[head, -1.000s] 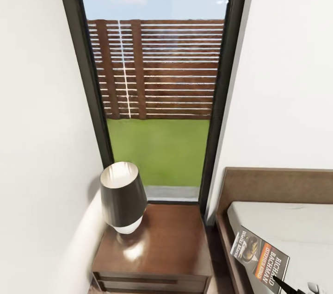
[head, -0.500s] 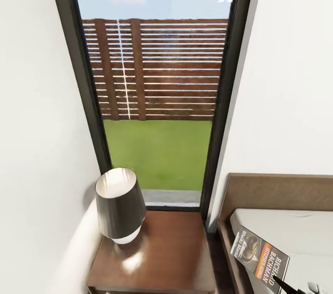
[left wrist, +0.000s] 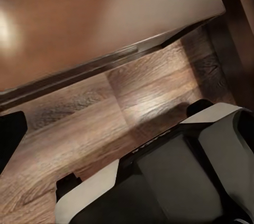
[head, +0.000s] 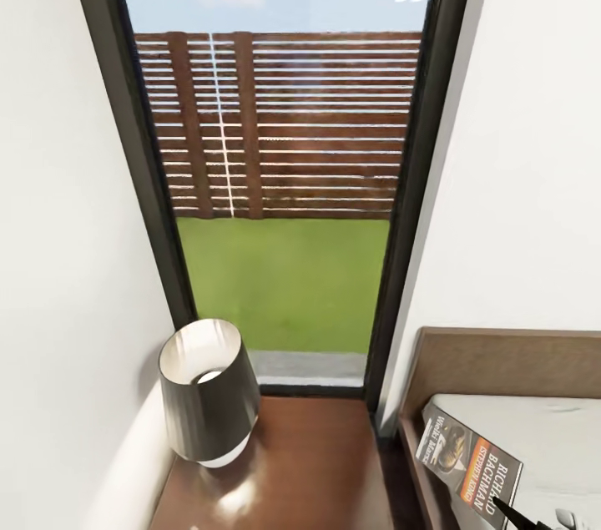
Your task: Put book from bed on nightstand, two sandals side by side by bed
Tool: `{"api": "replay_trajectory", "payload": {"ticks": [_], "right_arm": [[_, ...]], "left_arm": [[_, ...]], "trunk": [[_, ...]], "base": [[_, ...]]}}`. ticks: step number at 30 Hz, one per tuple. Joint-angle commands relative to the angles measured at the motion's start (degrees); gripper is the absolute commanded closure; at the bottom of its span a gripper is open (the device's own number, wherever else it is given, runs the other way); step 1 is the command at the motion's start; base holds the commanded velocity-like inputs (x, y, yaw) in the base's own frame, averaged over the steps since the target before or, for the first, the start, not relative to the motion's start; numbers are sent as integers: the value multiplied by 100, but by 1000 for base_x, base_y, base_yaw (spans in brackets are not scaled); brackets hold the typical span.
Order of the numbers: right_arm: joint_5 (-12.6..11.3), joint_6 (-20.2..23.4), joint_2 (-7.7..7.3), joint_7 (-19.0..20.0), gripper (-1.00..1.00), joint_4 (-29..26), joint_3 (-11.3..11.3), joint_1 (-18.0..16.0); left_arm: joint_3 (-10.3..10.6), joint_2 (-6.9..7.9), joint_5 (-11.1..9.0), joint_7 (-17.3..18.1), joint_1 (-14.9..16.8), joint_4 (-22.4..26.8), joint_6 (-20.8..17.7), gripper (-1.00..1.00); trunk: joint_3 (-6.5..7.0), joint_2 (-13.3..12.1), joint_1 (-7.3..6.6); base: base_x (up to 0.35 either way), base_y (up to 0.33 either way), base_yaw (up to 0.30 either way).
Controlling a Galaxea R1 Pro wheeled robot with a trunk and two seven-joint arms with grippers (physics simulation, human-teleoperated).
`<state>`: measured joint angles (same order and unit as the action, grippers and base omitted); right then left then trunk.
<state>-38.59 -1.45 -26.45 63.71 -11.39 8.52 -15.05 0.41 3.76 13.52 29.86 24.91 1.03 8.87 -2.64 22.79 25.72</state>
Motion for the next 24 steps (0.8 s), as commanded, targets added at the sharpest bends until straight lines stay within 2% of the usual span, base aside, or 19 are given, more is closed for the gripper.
{"api": "replay_trajectory", "payload": {"ticks": [1,7,24], "right_arm": [[-7,-15,-1,20,100,6,11,-7],[-8,-14,0,26,100,6,11,-7],[-8,-12,1,23,100,6,14,-7]], "left_arm": [[2,2,45,2,5,-3,45,-100],[2,2,45,8,5,-1,44,-100],[0,2,45,11,5,-2,45,-100]], "trunk": [[-13,12,7],[-13,12,7],[-13,12,7]], "base": [[294,0,0],[158,0,0],[5,0,0]]}}
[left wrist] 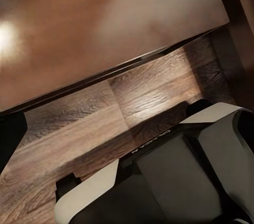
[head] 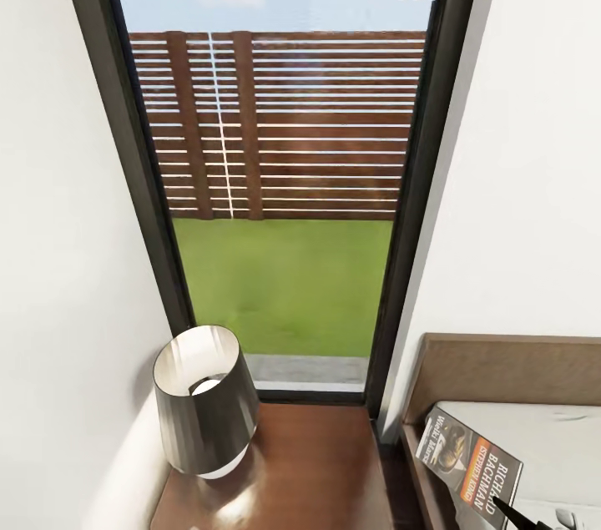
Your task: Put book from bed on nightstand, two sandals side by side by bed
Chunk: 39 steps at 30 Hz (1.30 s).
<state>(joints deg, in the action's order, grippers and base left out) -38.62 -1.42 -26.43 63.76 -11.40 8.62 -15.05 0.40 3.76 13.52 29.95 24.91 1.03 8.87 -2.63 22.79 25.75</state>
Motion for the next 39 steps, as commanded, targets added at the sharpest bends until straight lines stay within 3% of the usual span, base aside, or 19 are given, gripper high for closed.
{"api": "replay_trajectory", "payload": {"ticks": [1,13,17,21,23,26,29,33,39], "right_arm": [[-5,-13,-2,20,100,6,7,-6],[-5,-16,-1,14,100,6,8,-6],[-5,-16,1,14,100,6,7,-6],[-5,-16,-1,19,100,6,6,-6],[-5,-16,1,17,100,6,6,-6],[-5,-16,3,15,100,6,6,-6],[-5,-16,4,16,100,6,6,-6],[-5,-16,1,16,100,6,5,-6],[1,-16,6,14,100,6,1,-6]], "left_arm": [[0,2,45,2,5,1,45,-100],[-4,2,45,54,5,2,49,-100],[-4,2,50,357,5,6,52,-100],[-20,6,48,1427,5,21,53,-100],[-45,18,38,2328,5,67,44,-100],[-131,42,-25,3073,5,276,25,-100],[-345,53,-337,3831,6,774,-87,-100],[-470,33,-748,4159,12,1492,-630,-100],[-510,-22,-947,4255,41,2700,-1609,-100]], "trunk": [[-13,13,4],[-13,13,4],[-13,13,4],[-13,13,4],[-13,13,4],[-13,13,4],[-13,13,4],[-13,13,4],[-13,13,4]], "base": [[0,0,0],[0,0,0],[0,0,0],[0,0,0],[0,0,0],[0,0,0],[0,0,0],[0,0,0],[0,0,0]]}}
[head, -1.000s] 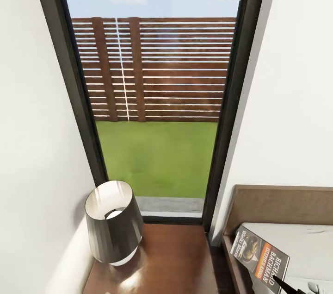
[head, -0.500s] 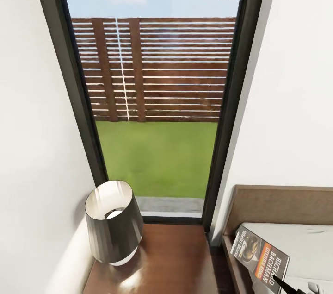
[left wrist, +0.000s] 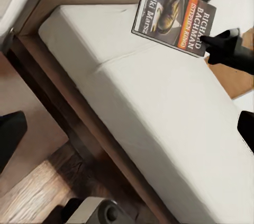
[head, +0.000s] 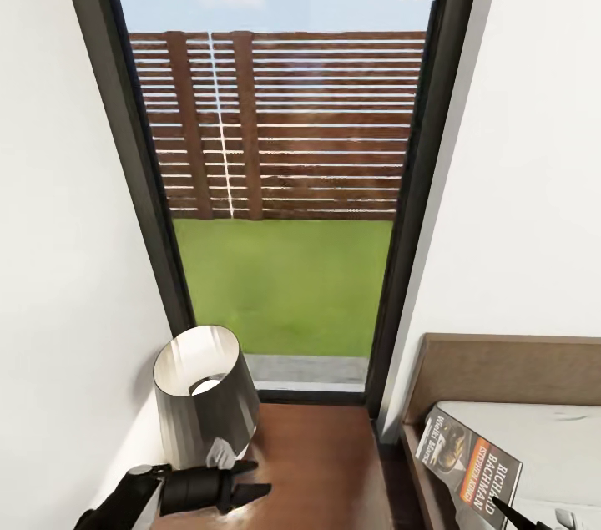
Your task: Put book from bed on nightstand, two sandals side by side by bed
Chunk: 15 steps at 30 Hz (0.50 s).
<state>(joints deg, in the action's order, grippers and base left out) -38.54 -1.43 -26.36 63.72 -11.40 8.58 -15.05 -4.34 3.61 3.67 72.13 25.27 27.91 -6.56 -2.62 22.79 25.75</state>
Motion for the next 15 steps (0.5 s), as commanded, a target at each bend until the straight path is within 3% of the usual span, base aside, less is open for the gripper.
{"api": "replay_trajectory", "payload": {"ticks": [1,7,15], "right_arm": [[-6,-15,-1,16,100,7,4,-6],[-4,-15,0,14,100,7,-2,-6],[1,35,0,83,100,-8,-6,-6]], "left_arm": [[-41,-46,29,43,25,137,-219,-100],[-48,-175,-25,72,150,612,-946,-100],[-36,-200,-447,439,194,777,-1180,-100]], "trunk": [[-14,13,4],[-14,13,4],[-14,13,4]], "base": [[0,0,0],[0,0,0],[0,0,0]]}}
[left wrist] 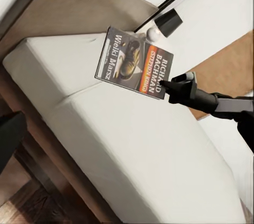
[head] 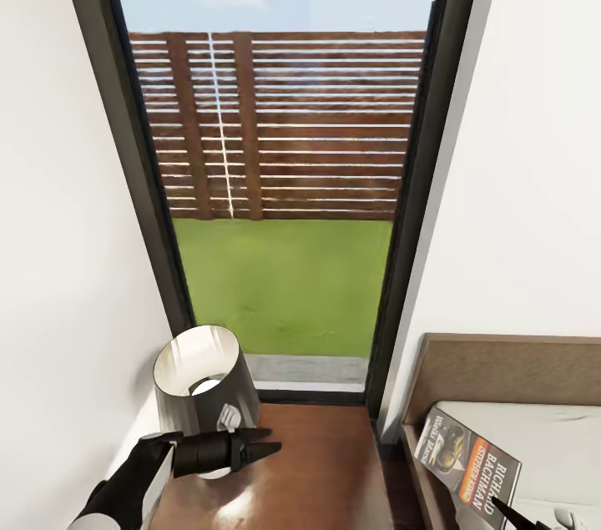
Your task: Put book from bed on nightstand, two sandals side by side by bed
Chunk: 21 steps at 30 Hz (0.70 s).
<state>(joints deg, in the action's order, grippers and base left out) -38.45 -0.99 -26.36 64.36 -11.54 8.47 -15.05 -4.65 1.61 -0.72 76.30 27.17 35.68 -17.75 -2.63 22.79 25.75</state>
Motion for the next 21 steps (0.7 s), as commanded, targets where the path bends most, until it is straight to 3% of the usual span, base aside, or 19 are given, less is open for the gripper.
{"api": "replay_trajectory", "payload": {"ticks": [1,9,13,18,21], "right_arm": [[-7,4,-3,24,100,5,5,-6],[3,48,-8,78,100,-68,2,-6],[4,215,-9,330,100,-93,-4,-6],[9,934,-10,588,100,-180,-1,-6],[12,1497,-2,630,100,-561,-6,-6]], "left_arm": [[-4,-1,-30,62,6,-2,-64,-100],[0,-2,-75,133,8,-24,-76,-100],[4,-8,-79,131,8,-28,-75,-100],[-4,-8,-78,92,8,-37,-65,-100],[-3,-9,-78,85,8,-37,-61,-100]], "trunk": [[-13,13,4],[-13,13,4],[-13,13,4],[-13,13,4],[-13,13,4]], "base": [[0,0,0],[0,0,0],[0,0,0],[0,0,0],[0,0,0]]}}
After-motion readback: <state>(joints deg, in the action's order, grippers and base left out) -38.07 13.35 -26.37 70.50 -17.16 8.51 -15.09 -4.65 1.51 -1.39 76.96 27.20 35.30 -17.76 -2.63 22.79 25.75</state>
